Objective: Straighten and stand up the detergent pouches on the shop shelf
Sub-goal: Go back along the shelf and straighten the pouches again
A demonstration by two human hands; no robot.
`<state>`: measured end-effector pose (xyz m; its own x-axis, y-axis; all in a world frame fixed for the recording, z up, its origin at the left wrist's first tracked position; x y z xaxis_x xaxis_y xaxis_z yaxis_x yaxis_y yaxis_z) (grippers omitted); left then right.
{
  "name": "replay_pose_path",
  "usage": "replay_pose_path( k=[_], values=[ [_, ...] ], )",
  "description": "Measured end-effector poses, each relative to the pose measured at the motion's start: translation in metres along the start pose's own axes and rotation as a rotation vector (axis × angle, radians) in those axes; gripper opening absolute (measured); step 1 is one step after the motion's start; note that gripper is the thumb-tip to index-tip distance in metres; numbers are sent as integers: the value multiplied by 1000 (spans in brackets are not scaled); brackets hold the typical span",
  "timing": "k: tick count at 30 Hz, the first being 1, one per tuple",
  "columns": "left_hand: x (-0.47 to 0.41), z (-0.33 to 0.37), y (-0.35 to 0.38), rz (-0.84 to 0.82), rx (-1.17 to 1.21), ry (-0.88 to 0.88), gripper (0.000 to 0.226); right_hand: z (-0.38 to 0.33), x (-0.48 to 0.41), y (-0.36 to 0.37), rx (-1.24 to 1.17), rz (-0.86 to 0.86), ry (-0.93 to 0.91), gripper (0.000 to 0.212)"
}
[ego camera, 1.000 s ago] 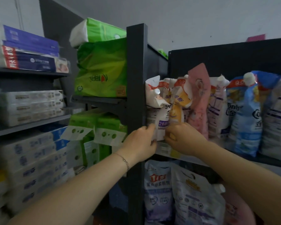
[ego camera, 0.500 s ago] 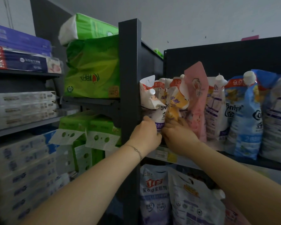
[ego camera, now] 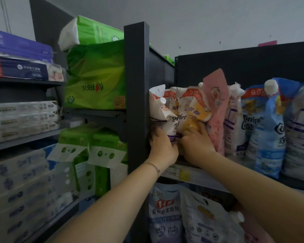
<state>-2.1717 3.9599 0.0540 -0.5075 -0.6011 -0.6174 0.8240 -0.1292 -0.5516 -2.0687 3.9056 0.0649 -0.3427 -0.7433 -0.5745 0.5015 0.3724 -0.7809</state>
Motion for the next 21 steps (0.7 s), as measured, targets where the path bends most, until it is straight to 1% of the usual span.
replay_pose_path(
  k=[3, 6, 11, 18, 21],
  values=[
    [-1, -3, 4, 50, 32, -11, 89, 6, -1, 0, 58, -17, 27, 40],
    [-3, -3, 9, 85, 13, -22, 92, 11, -3, 4, 104, -29, 33, 48],
    [-5, -6, 11, 100, -44, -71, 97, 21, -9, 8, 153, -68, 70, 45],
    [-2, -10, 8, 97, 22, -73, 102, 47, -11, 12, 129, -47, 79, 45],
    [-1, -12, 7, 90, 16, -62, 103, 57, -12, 14, 113, -71, 103, 45]
  ],
)
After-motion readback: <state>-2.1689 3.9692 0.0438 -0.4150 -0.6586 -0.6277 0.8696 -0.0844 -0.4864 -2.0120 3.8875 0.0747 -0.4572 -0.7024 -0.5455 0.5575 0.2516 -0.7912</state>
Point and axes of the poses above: each hand's wrist, its own x-axis away from the middle knuckle, its own y-axis out of the palm, z = x × y, the point moved 2 cm from there along -x, towards the middle knuckle, and after that the axes turned 15 degrees about y, right-handed, at the moved point
